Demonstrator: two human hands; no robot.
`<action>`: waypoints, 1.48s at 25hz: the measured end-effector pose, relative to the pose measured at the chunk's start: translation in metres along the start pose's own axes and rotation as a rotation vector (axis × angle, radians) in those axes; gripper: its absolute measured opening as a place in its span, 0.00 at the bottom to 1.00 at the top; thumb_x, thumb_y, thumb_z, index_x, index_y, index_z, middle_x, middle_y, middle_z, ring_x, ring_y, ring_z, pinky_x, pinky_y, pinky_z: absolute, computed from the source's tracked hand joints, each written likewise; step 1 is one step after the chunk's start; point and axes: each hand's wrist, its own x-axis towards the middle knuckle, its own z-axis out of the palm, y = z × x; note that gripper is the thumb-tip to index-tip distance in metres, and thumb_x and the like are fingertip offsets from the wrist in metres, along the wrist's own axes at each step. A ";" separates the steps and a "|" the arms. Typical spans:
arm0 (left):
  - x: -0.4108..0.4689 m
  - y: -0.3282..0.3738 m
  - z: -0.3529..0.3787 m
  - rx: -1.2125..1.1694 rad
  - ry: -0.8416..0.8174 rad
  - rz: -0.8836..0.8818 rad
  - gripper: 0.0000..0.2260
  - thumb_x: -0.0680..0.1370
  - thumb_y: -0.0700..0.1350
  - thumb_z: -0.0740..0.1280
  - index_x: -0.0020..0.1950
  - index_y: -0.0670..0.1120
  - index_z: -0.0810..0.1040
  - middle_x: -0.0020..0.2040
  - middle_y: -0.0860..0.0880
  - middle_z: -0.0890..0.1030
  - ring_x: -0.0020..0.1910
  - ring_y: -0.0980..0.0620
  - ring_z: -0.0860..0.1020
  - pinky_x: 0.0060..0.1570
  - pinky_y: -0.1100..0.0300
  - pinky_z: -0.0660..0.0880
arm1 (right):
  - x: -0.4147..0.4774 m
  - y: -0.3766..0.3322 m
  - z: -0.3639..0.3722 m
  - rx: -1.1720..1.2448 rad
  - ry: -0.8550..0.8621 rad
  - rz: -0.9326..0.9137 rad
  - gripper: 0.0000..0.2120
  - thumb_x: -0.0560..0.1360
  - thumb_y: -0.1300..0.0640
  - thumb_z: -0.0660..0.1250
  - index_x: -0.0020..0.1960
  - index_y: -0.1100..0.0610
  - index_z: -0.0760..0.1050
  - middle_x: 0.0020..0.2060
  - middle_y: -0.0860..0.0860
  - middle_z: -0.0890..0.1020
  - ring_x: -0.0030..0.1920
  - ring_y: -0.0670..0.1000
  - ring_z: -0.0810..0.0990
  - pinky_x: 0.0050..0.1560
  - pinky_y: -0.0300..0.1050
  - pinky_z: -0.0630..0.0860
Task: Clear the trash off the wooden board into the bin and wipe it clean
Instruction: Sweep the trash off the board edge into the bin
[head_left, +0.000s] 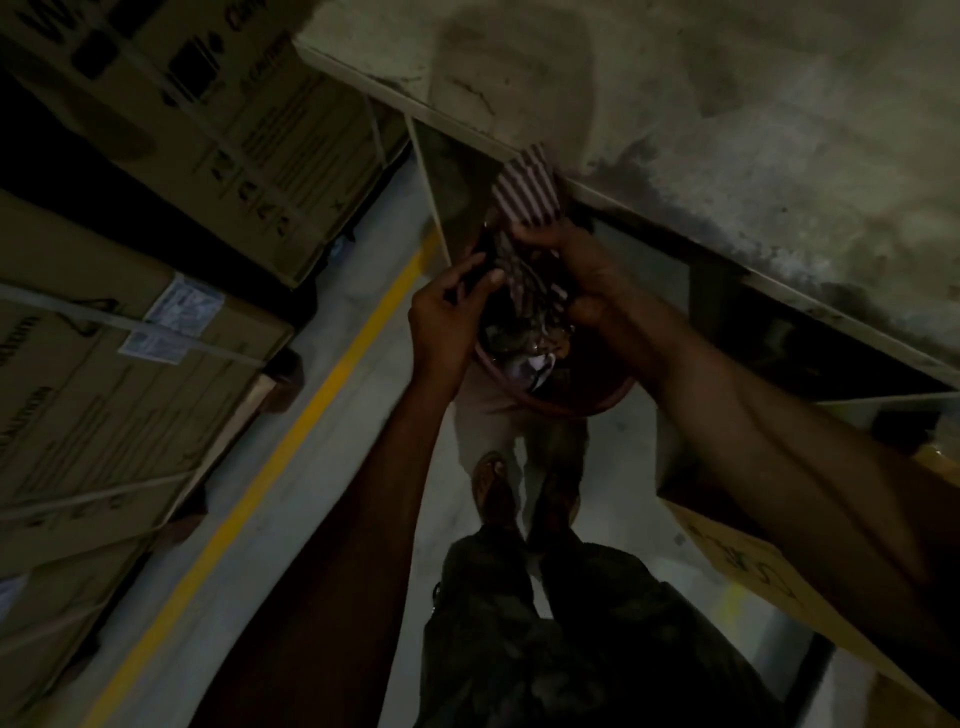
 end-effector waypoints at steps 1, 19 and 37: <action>0.003 -0.001 -0.002 -0.007 0.005 -0.007 0.18 0.75 0.50 0.76 0.62 0.43 0.83 0.60 0.53 0.83 0.62 0.59 0.80 0.65 0.54 0.77 | 0.004 0.000 0.005 0.001 -0.022 0.021 0.17 0.79 0.61 0.67 0.65 0.69 0.77 0.54 0.63 0.81 0.51 0.61 0.82 0.51 0.51 0.83; 0.125 -0.003 -0.115 -0.079 0.131 0.004 0.11 0.75 0.33 0.71 0.54 0.45 0.84 0.50 0.48 0.85 0.52 0.56 0.83 0.57 0.62 0.78 | 0.084 -0.020 0.092 -0.078 0.201 -0.088 0.25 0.77 0.56 0.69 0.73 0.60 0.74 0.68 0.59 0.80 0.65 0.61 0.81 0.68 0.56 0.77; 0.207 -0.004 -0.051 -0.017 0.116 -0.212 0.16 0.75 0.30 0.65 0.38 0.51 0.78 0.41 0.48 0.83 0.39 0.59 0.79 0.45 0.59 0.73 | 0.153 -0.061 0.014 -1.232 0.734 -0.808 0.29 0.76 0.67 0.68 0.76 0.57 0.72 0.76 0.59 0.71 0.78 0.57 0.67 0.80 0.43 0.59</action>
